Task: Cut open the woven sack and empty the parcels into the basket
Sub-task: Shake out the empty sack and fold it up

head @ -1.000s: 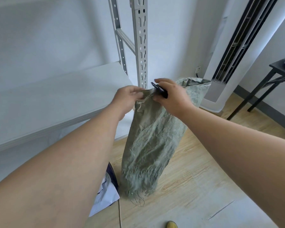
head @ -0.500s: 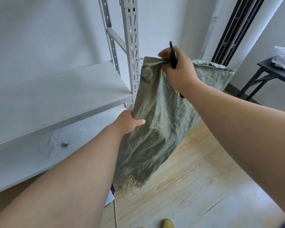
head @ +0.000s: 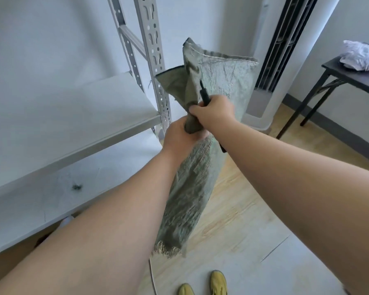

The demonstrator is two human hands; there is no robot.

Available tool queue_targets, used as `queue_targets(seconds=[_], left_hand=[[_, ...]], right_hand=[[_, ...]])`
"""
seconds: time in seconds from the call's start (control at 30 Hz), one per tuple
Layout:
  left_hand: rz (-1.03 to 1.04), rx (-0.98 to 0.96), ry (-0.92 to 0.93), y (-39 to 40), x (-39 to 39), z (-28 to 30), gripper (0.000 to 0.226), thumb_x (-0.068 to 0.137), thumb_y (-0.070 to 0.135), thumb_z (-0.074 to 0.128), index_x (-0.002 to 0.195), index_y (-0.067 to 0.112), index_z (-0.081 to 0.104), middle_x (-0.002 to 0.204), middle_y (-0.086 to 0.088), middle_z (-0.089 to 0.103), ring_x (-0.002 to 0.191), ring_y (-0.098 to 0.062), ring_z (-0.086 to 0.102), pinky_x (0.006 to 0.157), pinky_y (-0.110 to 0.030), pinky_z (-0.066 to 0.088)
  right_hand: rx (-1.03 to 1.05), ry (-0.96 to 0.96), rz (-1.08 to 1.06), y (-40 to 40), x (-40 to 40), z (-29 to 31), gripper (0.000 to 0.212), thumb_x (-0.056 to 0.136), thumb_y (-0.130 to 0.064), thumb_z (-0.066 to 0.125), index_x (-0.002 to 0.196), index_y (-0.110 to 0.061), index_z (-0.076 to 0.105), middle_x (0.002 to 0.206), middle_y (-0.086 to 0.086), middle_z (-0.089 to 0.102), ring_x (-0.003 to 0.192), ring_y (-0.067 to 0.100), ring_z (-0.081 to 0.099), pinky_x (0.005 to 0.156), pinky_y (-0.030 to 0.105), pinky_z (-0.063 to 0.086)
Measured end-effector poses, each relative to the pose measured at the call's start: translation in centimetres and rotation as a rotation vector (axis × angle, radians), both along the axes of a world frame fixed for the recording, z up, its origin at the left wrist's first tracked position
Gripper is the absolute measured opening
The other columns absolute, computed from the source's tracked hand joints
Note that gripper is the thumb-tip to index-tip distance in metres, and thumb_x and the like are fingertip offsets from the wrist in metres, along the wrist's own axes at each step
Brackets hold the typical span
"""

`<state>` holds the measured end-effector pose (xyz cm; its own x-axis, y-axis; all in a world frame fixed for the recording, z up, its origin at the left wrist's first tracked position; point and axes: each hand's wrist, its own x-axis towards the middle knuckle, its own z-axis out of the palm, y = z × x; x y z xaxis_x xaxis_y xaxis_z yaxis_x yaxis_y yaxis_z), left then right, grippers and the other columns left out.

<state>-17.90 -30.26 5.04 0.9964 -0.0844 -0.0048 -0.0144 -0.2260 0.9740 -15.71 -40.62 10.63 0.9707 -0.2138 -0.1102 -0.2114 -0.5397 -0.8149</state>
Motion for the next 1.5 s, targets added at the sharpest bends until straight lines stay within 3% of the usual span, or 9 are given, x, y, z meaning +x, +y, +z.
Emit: queue_targets(seconds=[0.27,0.43,0.6,0.73,0.97,1.07,1.23,1.37,1.5], left_hand=[[-0.105,0.506,0.341,4.1,-2.8,-5.1,0.034,0.087,0.027,0.07,0.116,0.011,0.064,0.107,-0.007,0.067,0.096,-0.027,0.063,0.087,-0.033,0.047],[0.167,-0.089,0.41,3.8,-1.8,-3.8,0.029,0.089,0.025,0.068,0.115,0.014,0.064,0.106,-0.007,0.071,0.1,-0.03,0.067,0.092,-0.042,0.053],[0.156,-0.356,0.499,4.7,-0.7,-2.4,0.035,0.095,0.023,0.058,0.128,0.011,0.056,0.12,-0.012,0.066,0.111,-0.029,0.062,0.101,-0.045,0.046],[0.164,-0.567,0.515,3.9,-0.8,-2.6,0.036,0.099,0.025,0.051,0.132,0.012,0.052,0.118,-0.013,0.066,0.109,-0.028,0.064,0.09,-0.041,0.051],[0.194,-0.642,0.504,1.0,0.3,-3.8,0.038,0.099,0.034,0.048,0.133,0.016,0.05,0.121,-0.012,0.066,0.104,-0.026,0.067,0.082,-0.043,0.057],[0.033,-0.463,0.498,1.0,0.6,-4.3,0.041,0.096,0.031,0.057,0.134,0.019,0.046,0.124,-0.008,0.065,0.11,-0.023,0.064,0.092,-0.043,0.053],[-0.075,0.418,0.558,4.5,0.8,-6.5,0.064,0.08,0.015,0.076,0.136,0.011,0.045,0.127,-0.006,0.06,0.112,-0.024,0.059,0.103,-0.037,0.043],[0.231,0.331,0.488,5.6,0.9,-6.6,0.063,0.081,0.018,0.077,0.136,0.014,0.048,0.129,-0.007,0.056,0.104,-0.021,0.054,0.09,-0.03,0.04],[0.114,0.473,0.425,4.7,1.0,-6.4,0.077,0.082,0.011,0.074,0.145,0.023,0.034,0.143,-0.012,0.042,0.118,-0.025,0.048,0.095,-0.032,0.04]], right_hand=[[0.352,-0.097,0.001,-0.4,0.4,0.7,0.009,0.089,-0.026,0.065,0.086,-0.018,0.062,0.081,0.006,0.072,0.071,0.018,0.071,0.065,0.032,0.06],[0.205,-0.011,-0.125,-2.3,-1.4,-4.5,0.035,0.086,-0.04,0.066,0.117,-0.023,0.064,0.105,-0.002,0.069,0.088,0.017,0.066,0.075,0.032,0.054],[0.108,0.397,-0.303,-7.0,-5.7,-11.9,0.047,0.082,-0.047,0.067,0.115,-0.013,0.061,0.096,0.007,0.067,0.088,0.026,0.065,0.079,0.038,0.055],[0.237,0.766,-0.31,-7.4,-9.5,-15.8,0.051,0.084,-0.05,0.066,0.103,-0.006,0.05,0.064,0.007,0.052,0.049,0.017,0.047,0.046,0.025,0.038],[0.68,1.069,-0.358,-7.2,-14.0,-21.2,0.048,0.08,-0.051,0.071,0.079,-0.012,0.043,0.058,0.003,0.04,0.04,0.014,0.038,0.04,0.02,0.038],[0.738,0.964,-0.434,-8.0,-13.6,-20.7,0.037,0.088,-0.028,0.067,0.067,-0.013,0.041,0.045,0.0,0.039,0.028,0.01,0.034,0.035,0.016,0.034],[0.64,0.595,-0.737,-12.4,-12.1,-19.3,0.018,0.087,-0.023,0.066,0.084,-0.009,0.056,0.056,0.007,0.051,0.043,0.02,0.046,0.055,0.031,0.044],[0.469,0.338,-0.851,-15.1,-11.0,-18.5,0.043,0.079,-0.036,0.072,0.117,-0.019,0.06,0.094,0.012,0.068,0.069,0.024,0.059,0.077,0.043,0.057],[0.603,0.247,-0.789,-15.9,-9.6,-15.8,0.049,0.086,-0.018,0.071,0.127,-0.011,0.046,0.086,0.011,0.066,0.053,0.016,0.06,0.058,0.029,0.056]])
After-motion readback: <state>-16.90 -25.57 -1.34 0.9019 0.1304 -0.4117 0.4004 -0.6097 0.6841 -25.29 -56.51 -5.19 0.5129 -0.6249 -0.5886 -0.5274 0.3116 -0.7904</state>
